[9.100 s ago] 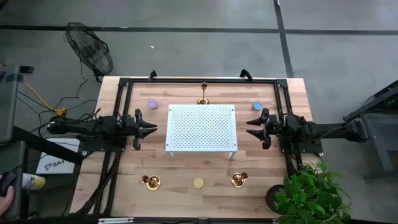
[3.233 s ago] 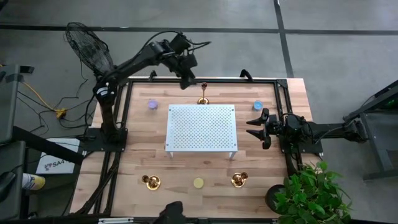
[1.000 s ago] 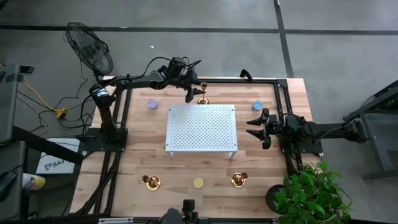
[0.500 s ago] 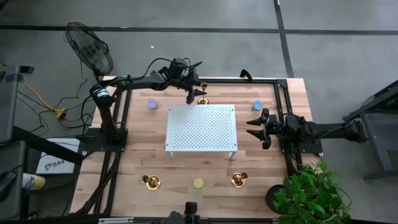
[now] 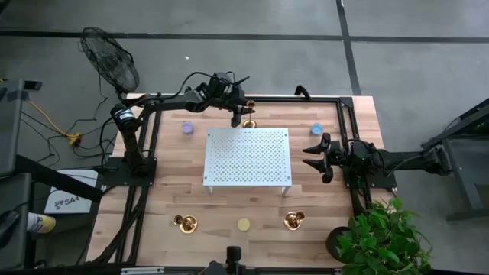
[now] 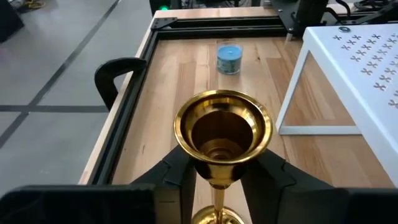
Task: Pick & Place candle stick holders
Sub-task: Put the top gold candle holder on the shelf
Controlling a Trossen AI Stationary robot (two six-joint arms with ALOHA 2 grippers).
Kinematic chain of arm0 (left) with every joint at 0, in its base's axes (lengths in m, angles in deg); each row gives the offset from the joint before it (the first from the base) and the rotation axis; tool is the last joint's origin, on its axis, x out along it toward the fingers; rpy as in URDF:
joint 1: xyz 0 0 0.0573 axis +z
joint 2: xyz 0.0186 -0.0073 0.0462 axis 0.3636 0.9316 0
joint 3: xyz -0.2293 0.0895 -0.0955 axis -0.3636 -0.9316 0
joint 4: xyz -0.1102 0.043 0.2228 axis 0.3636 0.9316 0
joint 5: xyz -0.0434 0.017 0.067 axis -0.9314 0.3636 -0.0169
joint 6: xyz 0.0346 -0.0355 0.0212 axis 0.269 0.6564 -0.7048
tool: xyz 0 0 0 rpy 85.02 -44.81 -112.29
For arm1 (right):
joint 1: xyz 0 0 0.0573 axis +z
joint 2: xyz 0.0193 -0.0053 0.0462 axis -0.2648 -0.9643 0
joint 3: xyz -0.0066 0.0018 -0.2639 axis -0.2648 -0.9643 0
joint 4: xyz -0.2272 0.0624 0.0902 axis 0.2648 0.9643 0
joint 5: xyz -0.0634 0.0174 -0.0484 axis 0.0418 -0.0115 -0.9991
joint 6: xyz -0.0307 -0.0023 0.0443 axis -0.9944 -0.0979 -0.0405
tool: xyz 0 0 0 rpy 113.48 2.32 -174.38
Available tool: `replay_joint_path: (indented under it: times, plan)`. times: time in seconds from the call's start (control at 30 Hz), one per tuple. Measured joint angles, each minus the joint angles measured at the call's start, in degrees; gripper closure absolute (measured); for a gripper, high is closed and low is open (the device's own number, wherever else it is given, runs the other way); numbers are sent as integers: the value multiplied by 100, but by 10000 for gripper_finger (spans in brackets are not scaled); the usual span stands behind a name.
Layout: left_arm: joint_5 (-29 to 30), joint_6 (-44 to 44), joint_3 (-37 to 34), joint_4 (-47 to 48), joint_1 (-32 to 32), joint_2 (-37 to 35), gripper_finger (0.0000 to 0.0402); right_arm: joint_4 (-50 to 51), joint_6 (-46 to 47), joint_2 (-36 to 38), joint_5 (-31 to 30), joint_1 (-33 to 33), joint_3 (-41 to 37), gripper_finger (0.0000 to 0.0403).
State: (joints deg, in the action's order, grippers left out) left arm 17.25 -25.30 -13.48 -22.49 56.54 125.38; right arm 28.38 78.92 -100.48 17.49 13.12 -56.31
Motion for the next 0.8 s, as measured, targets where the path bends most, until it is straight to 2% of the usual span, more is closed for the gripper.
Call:
replay_joint_path:
  times: [0.8]
  plan:
    - [70,289,2,-129,4,-153,306,-1,0,-1,2,0,0,206]
